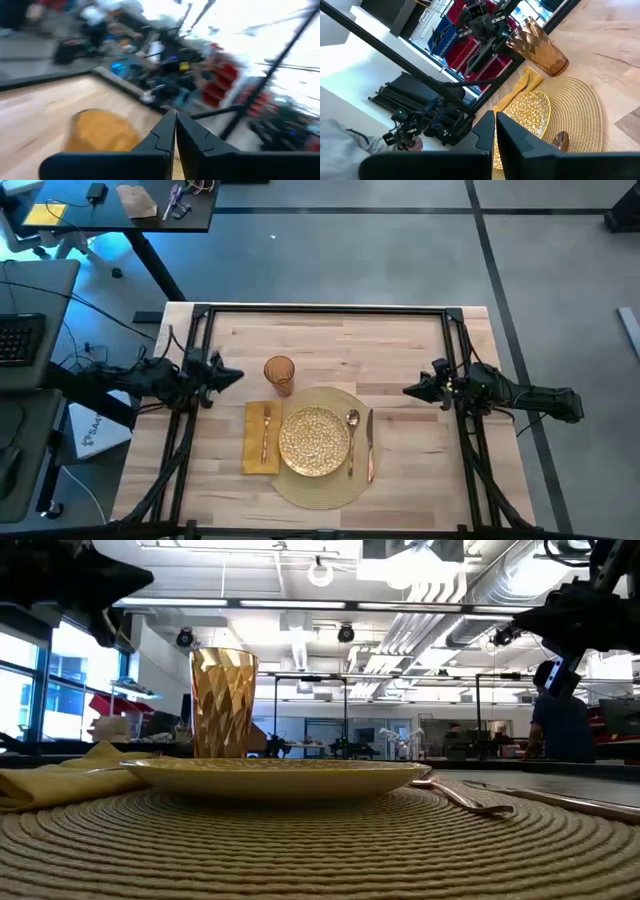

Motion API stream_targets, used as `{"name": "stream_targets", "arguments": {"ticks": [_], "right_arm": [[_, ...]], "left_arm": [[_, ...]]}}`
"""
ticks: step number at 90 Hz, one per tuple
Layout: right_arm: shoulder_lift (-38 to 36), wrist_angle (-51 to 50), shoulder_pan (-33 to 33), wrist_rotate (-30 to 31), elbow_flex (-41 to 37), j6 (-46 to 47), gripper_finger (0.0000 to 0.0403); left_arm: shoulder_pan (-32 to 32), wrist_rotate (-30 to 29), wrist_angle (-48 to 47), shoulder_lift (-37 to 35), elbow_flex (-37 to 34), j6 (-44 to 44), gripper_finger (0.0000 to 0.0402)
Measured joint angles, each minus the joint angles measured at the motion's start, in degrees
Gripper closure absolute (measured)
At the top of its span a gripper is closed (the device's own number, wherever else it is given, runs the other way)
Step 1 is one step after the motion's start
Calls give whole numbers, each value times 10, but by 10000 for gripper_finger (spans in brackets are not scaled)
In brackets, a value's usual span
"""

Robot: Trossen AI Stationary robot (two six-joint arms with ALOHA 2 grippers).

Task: Set table place
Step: Return to Home Position

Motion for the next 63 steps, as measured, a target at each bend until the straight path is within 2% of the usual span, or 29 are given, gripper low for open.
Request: {"name": "stream_targets", "arguments": {"ticks": [13, 34, 48, 53, 63], "right_arm": [[2, 0, 0, 0, 0, 0, 402], [3, 0, 0, 0, 0, 0, 402], [3, 0, 0, 0, 0, 0, 402], [3, 0, 0, 0, 0, 0, 402], [3, 0, 0, 0, 0, 0, 402]], "left_arm": [[29, 74, 91, 0, -56, 54, 401], [69, 203, 71, 4, -56, 88, 401], [74, 215, 23, 4, -56, 111, 401], [74, 208, -6, 5, -56, 117, 401], [74, 184, -6, 12, -56, 119, 401]]}}
